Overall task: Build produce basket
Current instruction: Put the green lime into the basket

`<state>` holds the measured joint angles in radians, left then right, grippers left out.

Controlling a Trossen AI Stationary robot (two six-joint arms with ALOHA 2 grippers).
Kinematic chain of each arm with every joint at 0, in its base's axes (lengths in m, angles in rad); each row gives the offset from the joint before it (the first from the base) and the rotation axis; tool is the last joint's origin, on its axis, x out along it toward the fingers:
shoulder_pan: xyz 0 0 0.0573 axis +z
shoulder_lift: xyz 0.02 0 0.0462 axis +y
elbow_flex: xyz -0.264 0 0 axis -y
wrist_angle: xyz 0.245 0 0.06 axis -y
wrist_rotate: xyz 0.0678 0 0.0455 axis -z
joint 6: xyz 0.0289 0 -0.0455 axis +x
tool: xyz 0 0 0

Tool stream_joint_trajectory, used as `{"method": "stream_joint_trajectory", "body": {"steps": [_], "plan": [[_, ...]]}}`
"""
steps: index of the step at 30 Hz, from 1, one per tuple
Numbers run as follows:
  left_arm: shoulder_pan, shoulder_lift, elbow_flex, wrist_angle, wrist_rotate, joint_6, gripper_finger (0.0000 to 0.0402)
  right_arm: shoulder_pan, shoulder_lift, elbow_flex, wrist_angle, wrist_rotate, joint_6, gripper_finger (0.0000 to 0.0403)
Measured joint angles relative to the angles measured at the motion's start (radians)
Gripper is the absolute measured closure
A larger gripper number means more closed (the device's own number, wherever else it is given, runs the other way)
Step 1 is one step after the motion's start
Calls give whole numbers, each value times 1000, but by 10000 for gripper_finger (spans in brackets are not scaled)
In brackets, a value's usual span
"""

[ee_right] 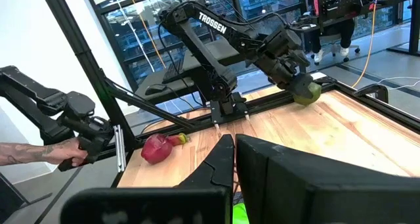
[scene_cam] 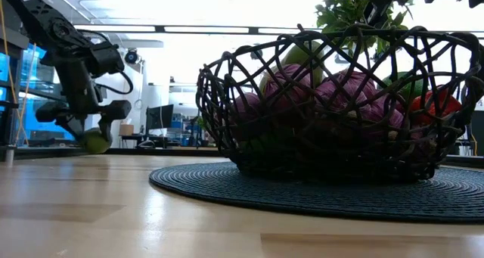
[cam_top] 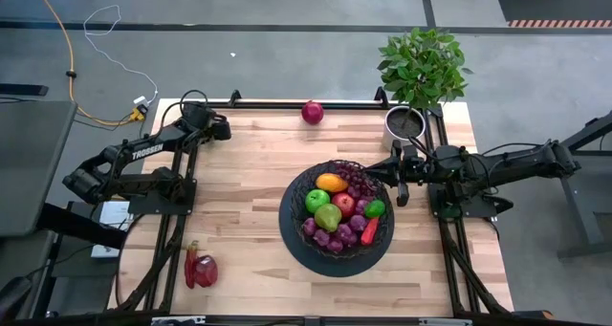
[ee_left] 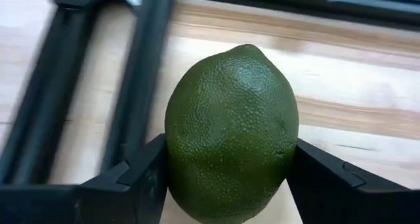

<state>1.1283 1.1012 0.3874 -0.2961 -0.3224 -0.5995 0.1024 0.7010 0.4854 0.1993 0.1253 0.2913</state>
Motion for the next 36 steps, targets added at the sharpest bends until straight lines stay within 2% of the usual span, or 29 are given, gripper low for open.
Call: {"method": "stream_joint_trajectory", "body": {"steps": [5, 10, 16, 20, 27, 32, 36], "plan": [[-68, -95, 0, 6, 52, -10, 158, 0, 0, 0, 0, 0, 0, 403], [-202, -247, 0, 39, 55, -66, 158, 0, 0, 0, 0, 0, -2, 403], [-424, -431, 0, 259, 104, -104, 157, 0, 0, 0, 0, 0, -8, 403], [-606, -492, 2, 450, 109, -129, 157, 0, 0, 0, 0, 0, -27, 403], [-946, -446, 138, 488, -2, -9, 157, 0, 0, 0, 72, 1, -47, 403], [-1169, -320, 289, 490, -130, 203, 156, 0, 0, 0, 190, 1, -91, 403], [-1294, -214, 390, 486, -223, 374, 156, 0, 0, 0, 238, -24, -101, 403]]}}
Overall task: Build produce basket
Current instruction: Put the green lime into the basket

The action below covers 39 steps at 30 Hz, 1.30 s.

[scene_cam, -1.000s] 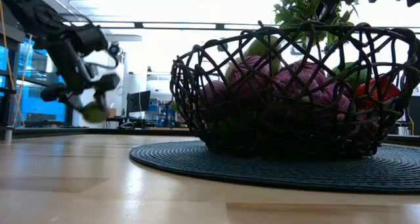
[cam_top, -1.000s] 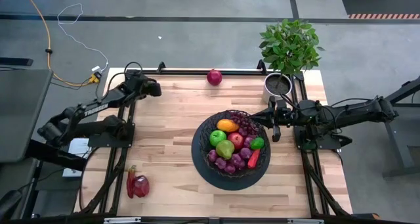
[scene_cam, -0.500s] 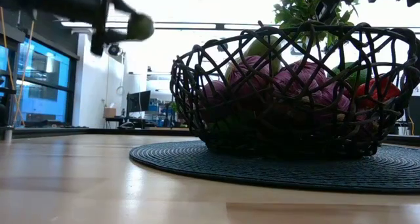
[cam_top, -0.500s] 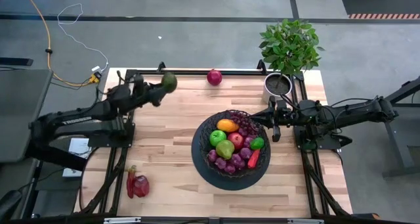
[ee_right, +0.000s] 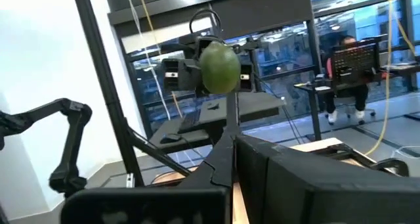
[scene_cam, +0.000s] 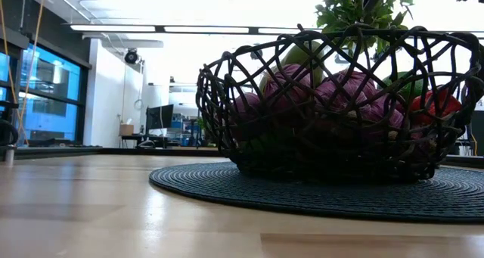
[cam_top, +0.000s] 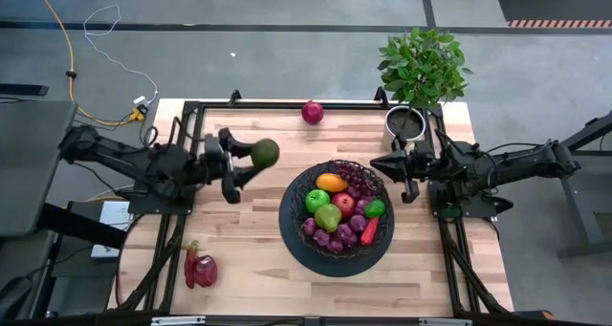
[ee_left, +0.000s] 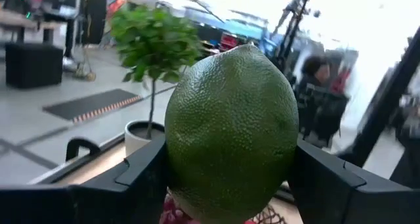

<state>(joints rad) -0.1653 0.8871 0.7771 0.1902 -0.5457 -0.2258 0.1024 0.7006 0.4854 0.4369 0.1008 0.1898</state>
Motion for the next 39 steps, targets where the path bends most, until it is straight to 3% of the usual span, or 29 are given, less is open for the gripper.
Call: {"method": "stream_joint_trajectory", "body": {"steps": [7, 29, 39], "plan": [[-54, 78, 62, -1, -43, 62, 156, 0, 0, 0, -1, -29, -9, 403], [-41, 79, 62, -1, -42, 54, 156, 1, -6, 0, -63, -30, -11, 403], [1, 141, 80, -20, -4, 13, 156, -5, -255, 0, -347, 26, -8, 403]]}}
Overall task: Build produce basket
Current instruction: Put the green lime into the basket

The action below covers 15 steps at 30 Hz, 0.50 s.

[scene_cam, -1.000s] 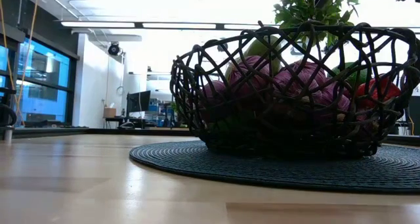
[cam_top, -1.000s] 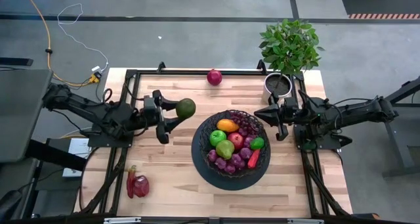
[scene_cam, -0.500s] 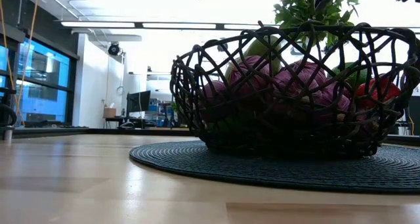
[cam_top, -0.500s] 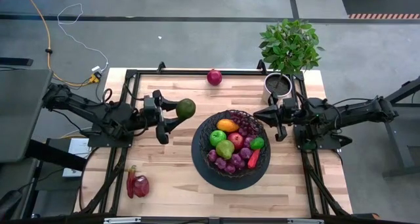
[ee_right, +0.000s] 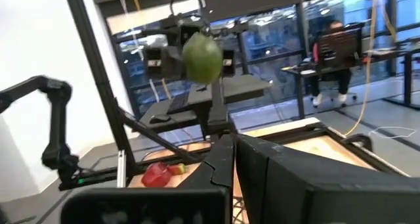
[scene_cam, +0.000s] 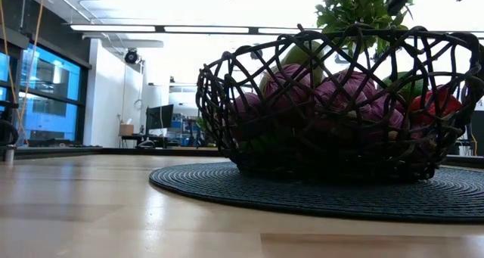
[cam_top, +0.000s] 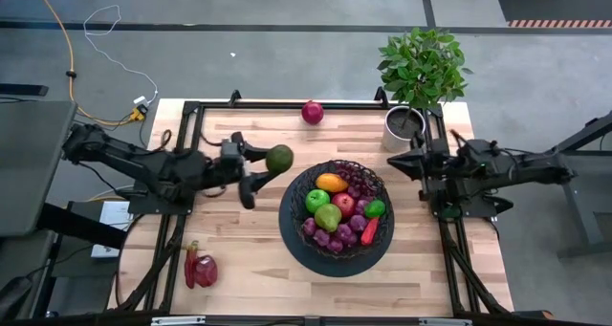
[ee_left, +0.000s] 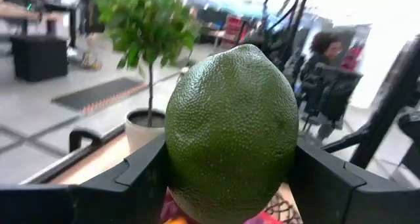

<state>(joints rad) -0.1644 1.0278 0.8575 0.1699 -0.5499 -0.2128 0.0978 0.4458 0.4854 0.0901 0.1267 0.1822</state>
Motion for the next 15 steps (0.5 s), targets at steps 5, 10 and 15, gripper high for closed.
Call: {"method": "stream_joint_trajectory", "body": {"steps": [5, 10, 15], "plan": [[59, 169, 188, -158, 85, -66, 156, 0, -78, 0, -62, 31, -5, 403], [113, 395, 439, -472, 112, -214, 156, 0, -88, 0, -89, 31, -7, 403], [122, 573, 581, -663, 110, -415, 156, 0, -86, 0, -139, 31, -7, 403]]}}
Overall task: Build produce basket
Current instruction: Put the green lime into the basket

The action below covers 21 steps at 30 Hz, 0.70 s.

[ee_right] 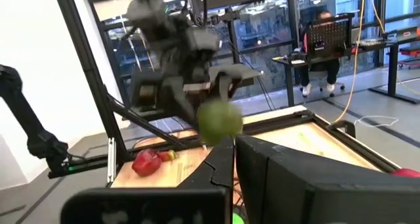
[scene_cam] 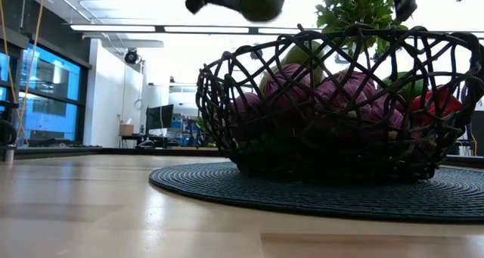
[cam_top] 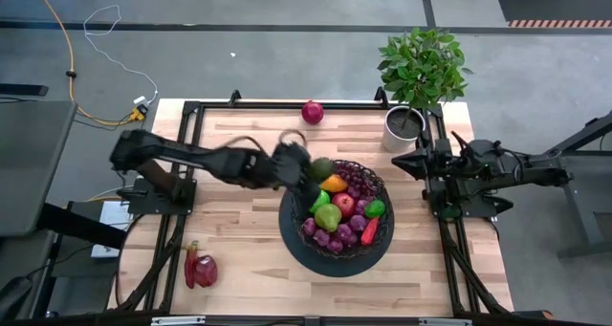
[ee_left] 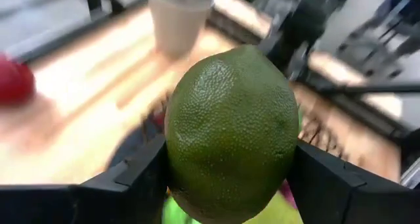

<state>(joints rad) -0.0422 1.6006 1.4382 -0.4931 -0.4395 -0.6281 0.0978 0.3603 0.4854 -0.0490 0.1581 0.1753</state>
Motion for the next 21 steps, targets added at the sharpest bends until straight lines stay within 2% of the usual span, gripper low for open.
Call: {"method": "stream_joint_trajectory", "body": {"steps": [9, 13, 18, 21], "plan": [[-3, 196, 15, -99, -15, -181, 156, 0, 0, 0, -25, 0, 0, 403], [4, 237, 15, -108, -37, -183, 156, 0, 0, 0, -38, 0, 0, 403], [0, 260, 15, -139, 5, -187, 156, 0, 0, 0, -44, 0, 0, 403], [-9, 260, 15, -173, -45, -216, 156, 0, 0, 0, -45, 0, 0, 403]]}}
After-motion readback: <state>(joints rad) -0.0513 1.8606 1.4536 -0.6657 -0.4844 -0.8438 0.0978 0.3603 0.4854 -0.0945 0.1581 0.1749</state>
